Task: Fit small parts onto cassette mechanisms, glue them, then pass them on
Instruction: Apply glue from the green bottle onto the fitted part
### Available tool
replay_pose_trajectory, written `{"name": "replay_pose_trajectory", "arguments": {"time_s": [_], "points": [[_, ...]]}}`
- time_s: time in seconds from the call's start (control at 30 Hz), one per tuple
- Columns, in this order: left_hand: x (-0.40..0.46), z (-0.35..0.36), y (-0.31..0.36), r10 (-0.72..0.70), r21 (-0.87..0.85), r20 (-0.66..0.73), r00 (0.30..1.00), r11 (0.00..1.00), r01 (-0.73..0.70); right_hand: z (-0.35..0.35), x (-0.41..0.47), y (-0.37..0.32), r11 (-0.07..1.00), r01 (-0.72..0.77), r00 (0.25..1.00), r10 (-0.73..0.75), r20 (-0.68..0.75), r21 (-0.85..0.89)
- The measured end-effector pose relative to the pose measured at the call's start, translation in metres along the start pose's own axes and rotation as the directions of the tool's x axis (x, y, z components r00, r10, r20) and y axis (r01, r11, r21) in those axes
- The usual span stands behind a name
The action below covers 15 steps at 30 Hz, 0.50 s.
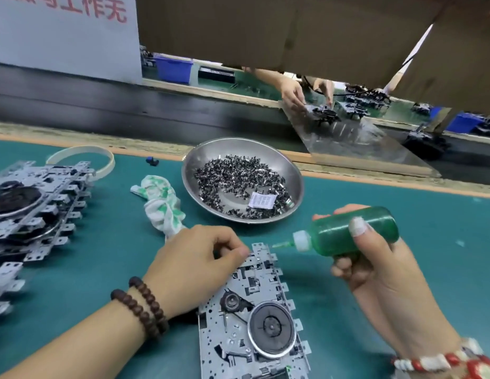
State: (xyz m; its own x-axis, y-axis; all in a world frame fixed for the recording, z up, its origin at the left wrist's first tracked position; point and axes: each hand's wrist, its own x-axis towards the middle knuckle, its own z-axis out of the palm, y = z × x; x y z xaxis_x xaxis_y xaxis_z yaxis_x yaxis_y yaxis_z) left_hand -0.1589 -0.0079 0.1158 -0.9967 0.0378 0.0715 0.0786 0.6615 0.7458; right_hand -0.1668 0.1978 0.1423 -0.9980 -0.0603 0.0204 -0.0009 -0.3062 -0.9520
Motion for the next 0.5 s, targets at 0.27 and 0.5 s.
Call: {"name": "replay_pose_trajectory", "arguments": {"time_s": [0.27, 0.5], "points": [[-0.001, 0.001, 0.000, -0.002, 0.008, -0.008, 1.000, 1.000, 0.002, 0.003, -0.005, -0.002, 0.958, 0.174, 0.985, -0.174, 0.019, -0.227], [0.000, 0.001, -0.002, 0.005, 0.002, -0.017, 1.000, 1.000, -0.005, 0.003, -0.006, 0.008, 0.919, 0.239, 0.969, -0.247, 0.017, -0.313]]}}
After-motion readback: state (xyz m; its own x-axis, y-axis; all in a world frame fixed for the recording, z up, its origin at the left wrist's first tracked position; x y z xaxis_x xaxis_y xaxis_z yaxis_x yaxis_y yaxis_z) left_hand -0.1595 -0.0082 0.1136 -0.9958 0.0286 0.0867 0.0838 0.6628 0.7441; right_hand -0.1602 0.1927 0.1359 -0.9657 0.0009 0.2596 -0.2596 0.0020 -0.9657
